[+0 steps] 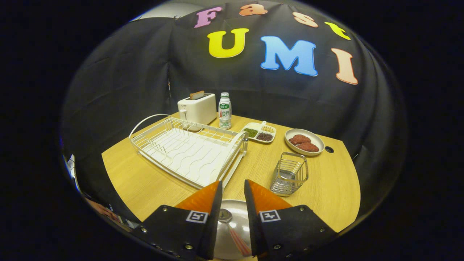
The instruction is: Take the plate from the dish rack, then take the spoon from the basket and place it into the plate.
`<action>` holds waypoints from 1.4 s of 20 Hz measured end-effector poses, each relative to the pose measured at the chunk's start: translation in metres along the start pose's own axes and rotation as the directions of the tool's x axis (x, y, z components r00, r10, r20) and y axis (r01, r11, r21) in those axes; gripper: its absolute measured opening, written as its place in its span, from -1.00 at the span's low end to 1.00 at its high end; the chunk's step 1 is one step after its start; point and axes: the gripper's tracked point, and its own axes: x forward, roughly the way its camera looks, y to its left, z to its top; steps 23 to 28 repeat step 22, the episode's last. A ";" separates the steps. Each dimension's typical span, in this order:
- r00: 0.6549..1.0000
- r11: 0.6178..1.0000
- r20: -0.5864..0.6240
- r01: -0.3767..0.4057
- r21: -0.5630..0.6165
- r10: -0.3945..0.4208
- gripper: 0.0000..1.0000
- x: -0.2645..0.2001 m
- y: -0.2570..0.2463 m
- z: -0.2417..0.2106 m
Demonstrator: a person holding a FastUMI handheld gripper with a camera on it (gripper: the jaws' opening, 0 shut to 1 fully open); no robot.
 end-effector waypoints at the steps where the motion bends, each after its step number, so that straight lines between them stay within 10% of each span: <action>1: 1.000 1.000 0.015 0.025 0.006 -0.025 -0.22 -0.005 -0.010 0.006; 6: 0.971 0.984 0.166 0.162 0.069 -0.172 -0.23 -0.045 -0.068 0.064; 12: 0.860 0.937 0.376 0.298 0.181 -0.346 -0.23 -0.115 -0.128 0.141; 14: 0.798 0.919 0.457 0.330 0.215 -0.393 0.98 -0.134 -0.141 0.166; 28: 0.766 0.896 0.465 0.371 0.243 -0.443 0.92 -0.151 -0.163 0.154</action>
